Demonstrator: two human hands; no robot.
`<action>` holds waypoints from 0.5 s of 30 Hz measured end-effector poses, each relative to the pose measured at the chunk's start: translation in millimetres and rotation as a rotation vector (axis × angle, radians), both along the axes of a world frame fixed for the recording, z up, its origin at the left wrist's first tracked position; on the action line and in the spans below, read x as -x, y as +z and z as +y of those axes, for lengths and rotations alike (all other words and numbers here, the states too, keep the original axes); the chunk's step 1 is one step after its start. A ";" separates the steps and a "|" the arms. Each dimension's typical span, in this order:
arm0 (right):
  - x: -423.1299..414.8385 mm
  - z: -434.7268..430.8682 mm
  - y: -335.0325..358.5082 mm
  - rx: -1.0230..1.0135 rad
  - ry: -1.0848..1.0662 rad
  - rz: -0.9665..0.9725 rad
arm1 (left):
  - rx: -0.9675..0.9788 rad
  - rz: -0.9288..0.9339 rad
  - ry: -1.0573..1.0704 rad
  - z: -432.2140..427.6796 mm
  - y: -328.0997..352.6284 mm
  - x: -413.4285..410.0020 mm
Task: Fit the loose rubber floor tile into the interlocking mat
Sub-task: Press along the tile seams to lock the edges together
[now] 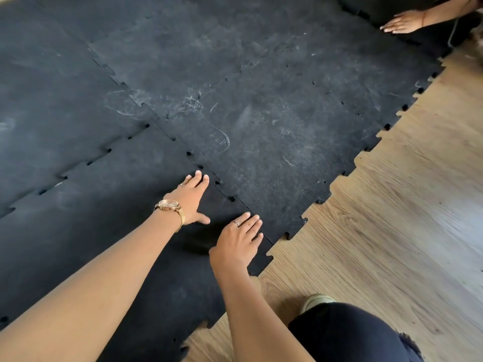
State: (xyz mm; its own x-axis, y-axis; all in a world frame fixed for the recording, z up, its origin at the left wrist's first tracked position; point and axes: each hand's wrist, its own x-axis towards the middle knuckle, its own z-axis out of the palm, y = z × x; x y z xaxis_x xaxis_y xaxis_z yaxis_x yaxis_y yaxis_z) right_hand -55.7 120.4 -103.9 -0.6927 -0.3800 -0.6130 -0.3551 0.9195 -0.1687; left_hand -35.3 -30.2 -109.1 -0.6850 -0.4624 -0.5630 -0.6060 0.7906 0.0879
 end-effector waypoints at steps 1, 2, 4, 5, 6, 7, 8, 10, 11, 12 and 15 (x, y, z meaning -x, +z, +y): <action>0.1 -0.6 -1.0 0.004 0.001 0.021 | 0.004 -0.030 -0.027 -2.2 3.7 -0.4; 1.0 -0.2 -2.0 0.003 0.016 0.044 | 0.013 -0.065 -0.053 -4.0 6.5 -0.7; 5.9 2.5 -3.6 -0.012 0.087 0.062 | 0.045 -0.131 -0.108 -5.2 8.2 -0.3; 7.8 3.6 -4.4 -0.017 0.127 0.045 | 0.073 -0.153 -0.133 -5.6 7.9 0.4; 9.0 4.6 -5.2 -0.024 0.160 0.021 | 0.100 -0.165 -0.149 -5.8 7.0 1.8; 9.5 4.9 -6.1 -0.035 0.184 0.001 | 0.120 -0.171 -0.156 -5.5 5.2 3.4; 9.6 4.7 -7.3 -0.049 0.197 -0.005 | 0.131 -0.175 -0.158 -4.5 2.9 5.0; 10.0 1.1 -11.8 -0.086 0.209 0.010 | 0.145 -0.189 -0.162 -3.5 -3.6 8.0; 10.6 -1.9 -14.5 -0.098 0.211 0.024 | 0.161 -0.201 -0.177 -3.3 -6.4 9.1; 11.2 -5.1 -17.0 -0.105 0.205 0.038 | 0.188 -0.215 -0.205 -3.5 -8.9 10.4; 12.4 -12.0 -22.0 -0.129 0.184 0.060 | 0.303 -0.254 -0.312 -1.0 -11.2 14.6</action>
State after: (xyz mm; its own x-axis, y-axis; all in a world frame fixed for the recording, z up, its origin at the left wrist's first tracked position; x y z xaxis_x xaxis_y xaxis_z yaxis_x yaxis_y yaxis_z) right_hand -68.1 108.4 -125.9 -0.6557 -0.4245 -0.6244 -0.5245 0.8510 -0.0278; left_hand -49.9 -31.2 -120.3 -0.6752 -0.4263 -0.6019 -0.3093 0.9045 -0.2936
